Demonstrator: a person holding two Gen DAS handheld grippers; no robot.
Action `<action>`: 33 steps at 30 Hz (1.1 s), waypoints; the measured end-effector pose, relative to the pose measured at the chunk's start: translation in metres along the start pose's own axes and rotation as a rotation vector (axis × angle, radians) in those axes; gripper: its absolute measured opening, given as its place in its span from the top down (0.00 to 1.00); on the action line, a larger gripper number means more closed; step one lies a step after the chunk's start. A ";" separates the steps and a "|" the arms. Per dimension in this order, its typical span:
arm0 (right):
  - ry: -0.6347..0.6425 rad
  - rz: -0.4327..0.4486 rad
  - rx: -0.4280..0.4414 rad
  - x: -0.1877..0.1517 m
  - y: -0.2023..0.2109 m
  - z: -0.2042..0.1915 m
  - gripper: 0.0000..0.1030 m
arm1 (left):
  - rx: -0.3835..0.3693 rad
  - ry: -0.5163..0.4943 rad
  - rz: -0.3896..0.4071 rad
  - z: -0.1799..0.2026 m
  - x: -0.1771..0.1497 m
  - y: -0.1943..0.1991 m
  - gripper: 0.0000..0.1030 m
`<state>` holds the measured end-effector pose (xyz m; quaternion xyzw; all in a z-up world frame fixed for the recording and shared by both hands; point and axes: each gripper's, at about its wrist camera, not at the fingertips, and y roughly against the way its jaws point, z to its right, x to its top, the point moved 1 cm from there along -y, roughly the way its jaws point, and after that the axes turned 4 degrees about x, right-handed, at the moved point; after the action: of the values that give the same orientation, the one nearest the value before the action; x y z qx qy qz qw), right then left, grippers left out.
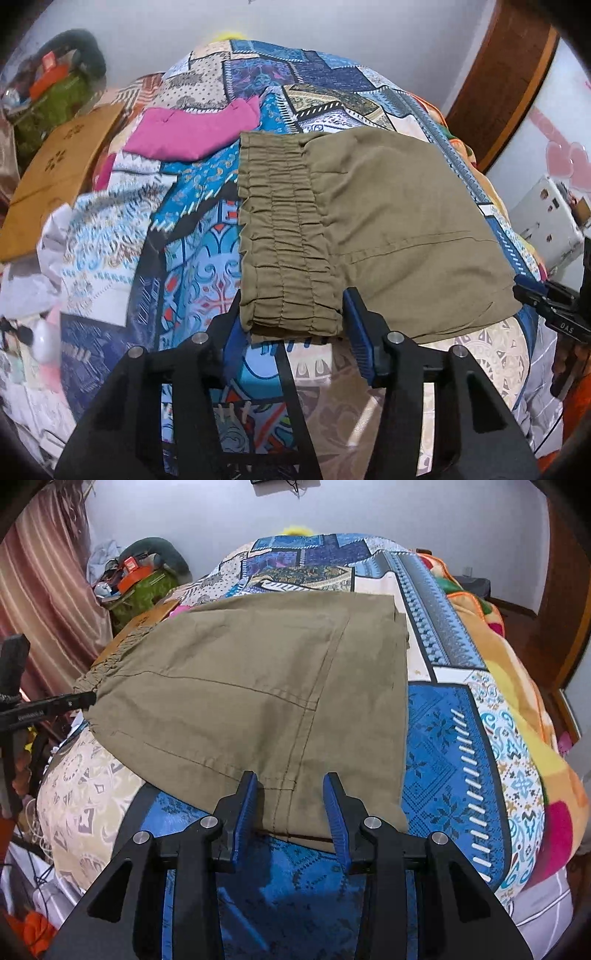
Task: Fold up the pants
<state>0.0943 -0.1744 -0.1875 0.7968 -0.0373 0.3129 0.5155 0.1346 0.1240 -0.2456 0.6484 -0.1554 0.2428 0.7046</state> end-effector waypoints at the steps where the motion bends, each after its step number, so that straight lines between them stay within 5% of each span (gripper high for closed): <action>1: -0.009 0.000 0.002 0.000 -0.001 0.001 0.68 | 0.007 0.013 0.005 -0.002 0.000 0.001 0.40; 4: -0.038 0.000 0.017 -0.001 0.002 0.004 0.68 | 0.042 0.030 0.010 -0.007 0.003 0.003 0.29; 11: 0.008 -0.026 -0.012 0.009 0.015 0.006 0.54 | 0.084 -0.025 0.059 0.000 0.034 0.029 0.27; 18: 0.045 0.031 -0.078 0.050 0.021 0.022 0.50 | 0.125 -0.042 0.100 -0.004 0.084 0.023 0.21; 26: 0.096 0.085 -0.123 0.111 -0.006 0.044 0.45 | 0.106 -0.005 0.009 -0.018 0.131 -0.035 0.21; 33: 0.117 0.097 -0.140 0.169 -0.061 0.078 0.45 | 0.046 0.010 -0.086 -0.023 0.134 -0.081 0.21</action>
<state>0.2892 -0.1673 -0.1663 0.7364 -0.0675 0.3799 0.5557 0.2884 0.1621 -0.2449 0.6693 -0.1181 0.2189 0.7001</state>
